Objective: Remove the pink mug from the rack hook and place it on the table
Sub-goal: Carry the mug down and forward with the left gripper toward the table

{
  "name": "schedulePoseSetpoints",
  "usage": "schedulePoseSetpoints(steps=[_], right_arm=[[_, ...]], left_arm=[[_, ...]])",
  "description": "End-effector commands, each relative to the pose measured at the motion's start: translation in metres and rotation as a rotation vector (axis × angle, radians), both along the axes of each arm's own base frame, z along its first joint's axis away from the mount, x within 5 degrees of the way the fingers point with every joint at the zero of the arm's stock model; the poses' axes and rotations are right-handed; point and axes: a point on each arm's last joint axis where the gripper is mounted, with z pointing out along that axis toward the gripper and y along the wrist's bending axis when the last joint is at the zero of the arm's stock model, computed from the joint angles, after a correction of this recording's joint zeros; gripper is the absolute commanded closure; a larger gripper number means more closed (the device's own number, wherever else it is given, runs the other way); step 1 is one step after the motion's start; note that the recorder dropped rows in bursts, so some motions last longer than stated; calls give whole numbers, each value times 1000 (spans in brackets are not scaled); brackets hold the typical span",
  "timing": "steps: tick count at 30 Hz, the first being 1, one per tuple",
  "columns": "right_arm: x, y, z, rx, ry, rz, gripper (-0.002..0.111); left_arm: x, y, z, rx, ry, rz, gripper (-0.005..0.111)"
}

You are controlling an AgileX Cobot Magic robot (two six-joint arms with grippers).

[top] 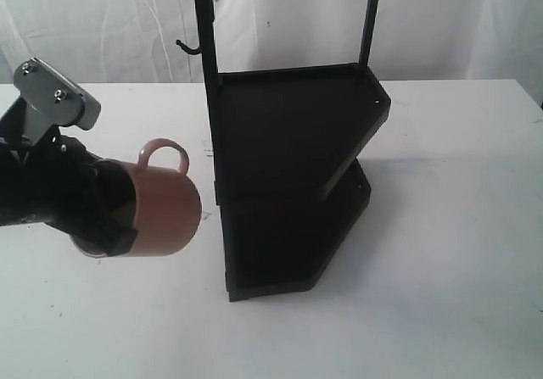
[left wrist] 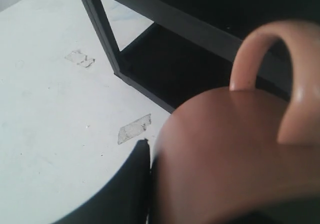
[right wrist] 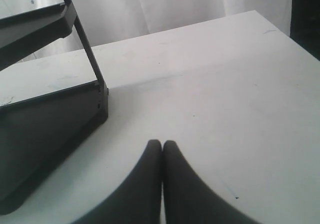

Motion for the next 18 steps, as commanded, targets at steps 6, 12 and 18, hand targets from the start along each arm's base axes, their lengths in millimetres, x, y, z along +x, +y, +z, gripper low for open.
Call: schedulePoseSetpoints(steps=[6,12,18], right_arm=[[0,0,-1,-1,-7,-6,108],[0,0,-1,-1,-7,-6,108],[0,0,-1,-1,-7,-6,108]], left_arm=[[-22,1,11,54,-45,-130,107],[-24,20,-1,196,139,49,107],[-22,33,11,227,378,289,107]])
